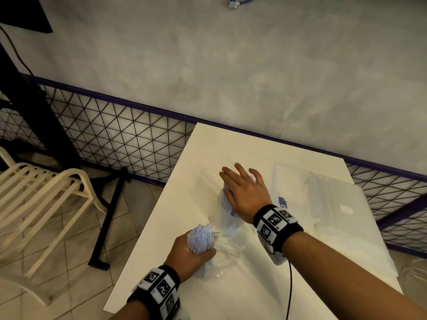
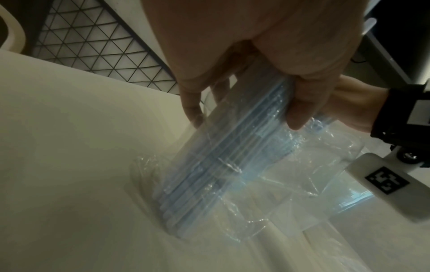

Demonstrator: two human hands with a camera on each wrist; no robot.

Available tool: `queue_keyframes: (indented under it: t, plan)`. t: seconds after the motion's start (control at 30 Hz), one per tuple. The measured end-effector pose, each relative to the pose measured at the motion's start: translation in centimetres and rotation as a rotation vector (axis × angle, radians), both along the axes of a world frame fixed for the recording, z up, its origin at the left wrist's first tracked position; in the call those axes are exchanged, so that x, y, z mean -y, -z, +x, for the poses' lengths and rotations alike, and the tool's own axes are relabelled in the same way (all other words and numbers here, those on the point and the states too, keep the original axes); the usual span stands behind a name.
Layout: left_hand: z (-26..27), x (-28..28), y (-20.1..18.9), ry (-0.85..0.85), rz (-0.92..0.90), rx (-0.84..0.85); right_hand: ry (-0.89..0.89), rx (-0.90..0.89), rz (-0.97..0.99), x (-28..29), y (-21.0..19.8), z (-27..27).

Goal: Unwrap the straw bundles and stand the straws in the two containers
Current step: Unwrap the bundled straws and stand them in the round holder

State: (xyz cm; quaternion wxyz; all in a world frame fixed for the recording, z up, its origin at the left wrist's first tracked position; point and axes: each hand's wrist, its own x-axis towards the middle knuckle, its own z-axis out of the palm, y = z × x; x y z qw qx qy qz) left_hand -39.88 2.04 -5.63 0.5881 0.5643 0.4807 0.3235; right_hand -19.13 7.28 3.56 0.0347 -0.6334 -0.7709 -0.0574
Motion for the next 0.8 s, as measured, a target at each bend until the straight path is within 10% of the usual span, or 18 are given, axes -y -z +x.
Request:
queue_keyframes:
  t: [0.33,0.47,0.8]
  plan:
    - [-0.1,0.2,0.1,0.017,0.024,0.062,-0.334,-0.518,-0.084,6.9,-3.5,-3.1]
    - [0.1,0.0,-0.1,0.074,0.07,0.042,-0.303,-0.635,-0.345,8.3,-1.4,-3.3]
    - [-0.3,0.0,-0.5,0.177,0.089,0.044,-0.106,-0.798,-0.268,8.6,2.2,-2.5]
